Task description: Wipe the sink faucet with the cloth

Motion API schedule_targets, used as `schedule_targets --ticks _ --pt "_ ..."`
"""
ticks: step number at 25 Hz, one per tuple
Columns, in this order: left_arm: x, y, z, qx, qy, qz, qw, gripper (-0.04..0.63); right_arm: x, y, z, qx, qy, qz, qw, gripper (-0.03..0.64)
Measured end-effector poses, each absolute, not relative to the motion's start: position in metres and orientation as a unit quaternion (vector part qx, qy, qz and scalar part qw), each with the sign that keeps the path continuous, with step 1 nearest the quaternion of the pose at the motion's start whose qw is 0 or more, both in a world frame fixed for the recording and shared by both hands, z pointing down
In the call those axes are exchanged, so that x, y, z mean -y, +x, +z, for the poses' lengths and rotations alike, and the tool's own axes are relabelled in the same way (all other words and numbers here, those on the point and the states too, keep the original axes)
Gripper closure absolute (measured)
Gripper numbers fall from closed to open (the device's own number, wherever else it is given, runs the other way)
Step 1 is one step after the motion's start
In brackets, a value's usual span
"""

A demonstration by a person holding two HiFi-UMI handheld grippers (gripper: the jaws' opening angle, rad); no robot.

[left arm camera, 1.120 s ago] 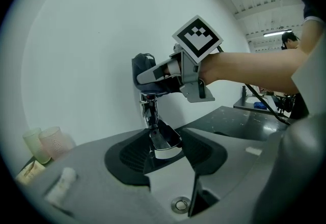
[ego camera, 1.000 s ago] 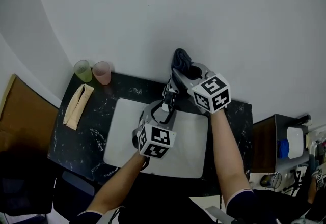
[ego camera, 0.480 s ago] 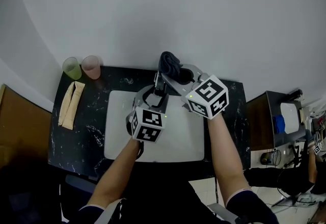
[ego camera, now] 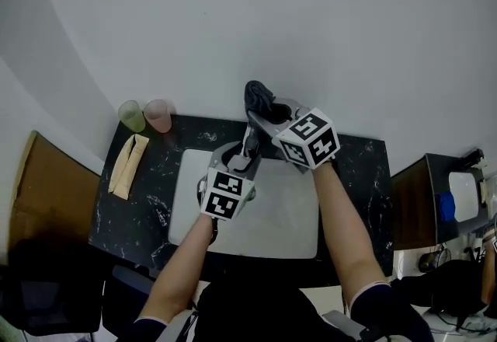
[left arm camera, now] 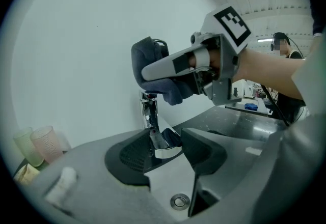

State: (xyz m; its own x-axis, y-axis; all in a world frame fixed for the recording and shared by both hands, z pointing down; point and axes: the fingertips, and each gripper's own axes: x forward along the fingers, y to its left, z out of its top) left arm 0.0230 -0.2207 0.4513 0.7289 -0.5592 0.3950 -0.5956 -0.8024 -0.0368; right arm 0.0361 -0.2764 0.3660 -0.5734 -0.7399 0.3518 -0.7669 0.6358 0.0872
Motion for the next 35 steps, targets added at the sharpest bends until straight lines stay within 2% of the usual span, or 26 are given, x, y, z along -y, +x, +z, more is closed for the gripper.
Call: schedule_targets --ticks 7,17,25,35 --pt "0.217 0.022 0.453 0.31 0.93 0.188 0.058 0.396 0.313 0.063 0.367 0.879 0.451 0.04 0.149 0.538" --pt "0.217 0.018 0.451 0.303 0.934 0.184 0.05 0.396 0.305 0.111 0.389 0.841 0.53 0.061 0.088 0.538" --pt "0.214 0.017 0.451 0.259 0.947 0.184 0.047 0.396 0.28 0.094 0.434 0.838 0.526 0.114 0.086 0.538" --pt "0.201 0.021 0.452 0.217 0.957 0.186 0.044 0.397 0.231 0.064 0.439 0.858 0.489 0.156 -0.002 0.541"
